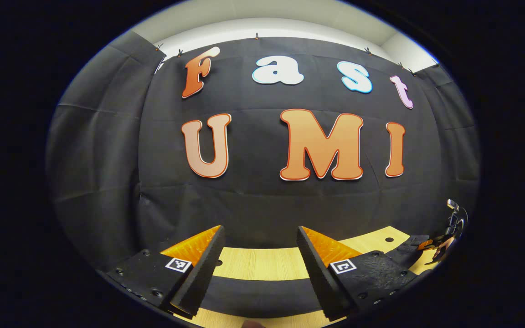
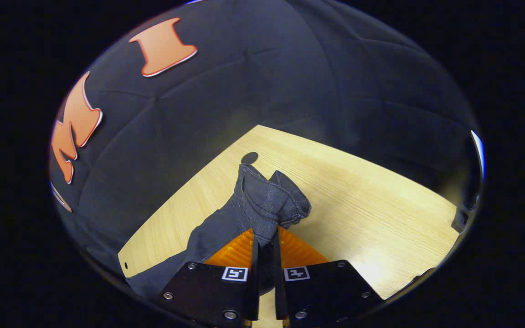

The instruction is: Grasp the waist and the cuffs of the jeans and fold them to make the two legs overlap; first hold the waist and fold one-third of the jeans toward the cuffs, then hold the cuffs and fold the remaining one-third in the same direction to finish folding.

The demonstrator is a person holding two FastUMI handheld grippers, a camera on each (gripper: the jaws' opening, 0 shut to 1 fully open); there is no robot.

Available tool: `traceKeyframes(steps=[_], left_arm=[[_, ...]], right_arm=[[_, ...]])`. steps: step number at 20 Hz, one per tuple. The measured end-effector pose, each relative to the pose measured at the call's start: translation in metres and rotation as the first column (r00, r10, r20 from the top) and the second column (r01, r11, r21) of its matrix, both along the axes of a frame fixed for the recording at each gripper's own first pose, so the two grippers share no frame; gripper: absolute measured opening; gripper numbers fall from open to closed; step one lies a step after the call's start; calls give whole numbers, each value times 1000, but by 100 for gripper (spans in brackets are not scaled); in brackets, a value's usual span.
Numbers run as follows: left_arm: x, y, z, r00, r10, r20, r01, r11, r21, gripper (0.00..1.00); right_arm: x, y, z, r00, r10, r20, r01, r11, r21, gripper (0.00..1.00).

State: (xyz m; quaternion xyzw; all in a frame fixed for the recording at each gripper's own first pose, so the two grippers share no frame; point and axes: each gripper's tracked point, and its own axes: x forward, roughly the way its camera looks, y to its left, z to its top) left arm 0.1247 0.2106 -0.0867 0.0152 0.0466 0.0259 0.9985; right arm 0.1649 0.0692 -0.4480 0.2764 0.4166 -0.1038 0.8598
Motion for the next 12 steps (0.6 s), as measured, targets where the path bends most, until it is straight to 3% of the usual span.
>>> traceKeyframes(steps=[6, 7, 8, 10, 11, 12], left_arm=[[-6, 26, -5, 1000, -29, -6, 28, 999, -35, 94], [-7, 31, -7, 999, -33, -12, 32, 998, -45, 92], [-7, 36, -11, 999, -33, -20, 32, 998, -55, 92], [-9, 43, -14, 999, -39, -30, 37, 998, -60, 96], [-9, 48, -16, 999, -34, -35, 32, 998, -55, 92], [-9, 51, -20, 999, -29, -46, 26, 998, -56, 95]], right_arm=[[8, 42, 73, 979, 119, 168, -106, 991, -85, 13], [4, 31, 68, 982, 133, 134, -110, 980, -166, 11], [-1, 31, 61, 986, 135, 97, -117, 979, -170, 13], [-11, 42, 43, 995, 98, 21, -96, 991, -93, 11], [-15, 41, 29, 998, 40, -44, -42, 998, -42, 11], [-19, 36, 18, 997, -5, -82, 5, 1000, -4, 14]])
